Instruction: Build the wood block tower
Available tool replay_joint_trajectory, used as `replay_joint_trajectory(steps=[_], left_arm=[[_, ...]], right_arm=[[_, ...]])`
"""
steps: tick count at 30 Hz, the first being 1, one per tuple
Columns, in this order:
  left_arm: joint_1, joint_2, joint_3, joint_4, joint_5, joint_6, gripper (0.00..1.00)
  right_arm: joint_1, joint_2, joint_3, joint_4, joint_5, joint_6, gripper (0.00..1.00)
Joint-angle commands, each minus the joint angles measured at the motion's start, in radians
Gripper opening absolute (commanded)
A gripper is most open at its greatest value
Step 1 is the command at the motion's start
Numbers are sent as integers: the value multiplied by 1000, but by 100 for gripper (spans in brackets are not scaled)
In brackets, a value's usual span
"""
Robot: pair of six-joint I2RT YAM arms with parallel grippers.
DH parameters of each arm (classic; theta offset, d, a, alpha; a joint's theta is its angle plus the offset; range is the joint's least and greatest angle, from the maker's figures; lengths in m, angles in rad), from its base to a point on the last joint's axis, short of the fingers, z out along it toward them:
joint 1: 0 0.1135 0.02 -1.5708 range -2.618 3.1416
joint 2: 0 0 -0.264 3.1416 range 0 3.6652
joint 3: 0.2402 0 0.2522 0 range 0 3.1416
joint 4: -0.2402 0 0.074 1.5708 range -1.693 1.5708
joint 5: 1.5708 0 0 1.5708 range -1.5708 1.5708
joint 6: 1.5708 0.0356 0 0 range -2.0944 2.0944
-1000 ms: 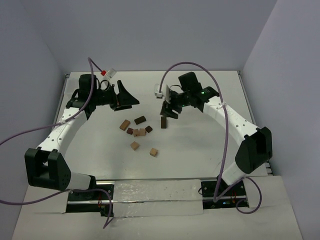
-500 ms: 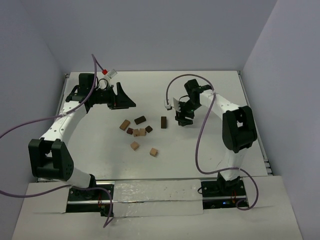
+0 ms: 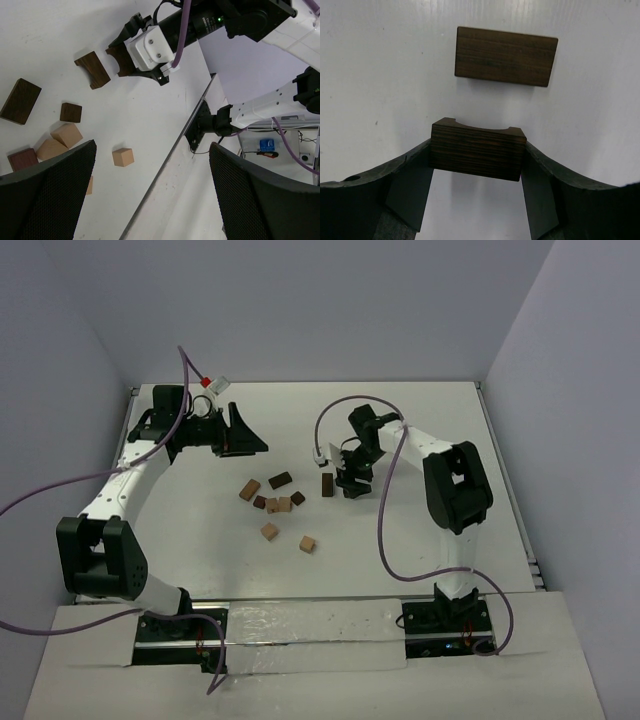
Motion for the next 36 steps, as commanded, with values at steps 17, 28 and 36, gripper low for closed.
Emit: replay_joint_trajectory(steps=[17,28,36], left_arm=[[21,-26,35,25,36,40,99],[21,-25,44,10,31,57,99],[21,-23,44,8,26,63,99]], right_arm=[[53,115,132,3,61,83,48],[59,130,149,-6,80,99,76],[59,126,145,-5,77,93,70]])
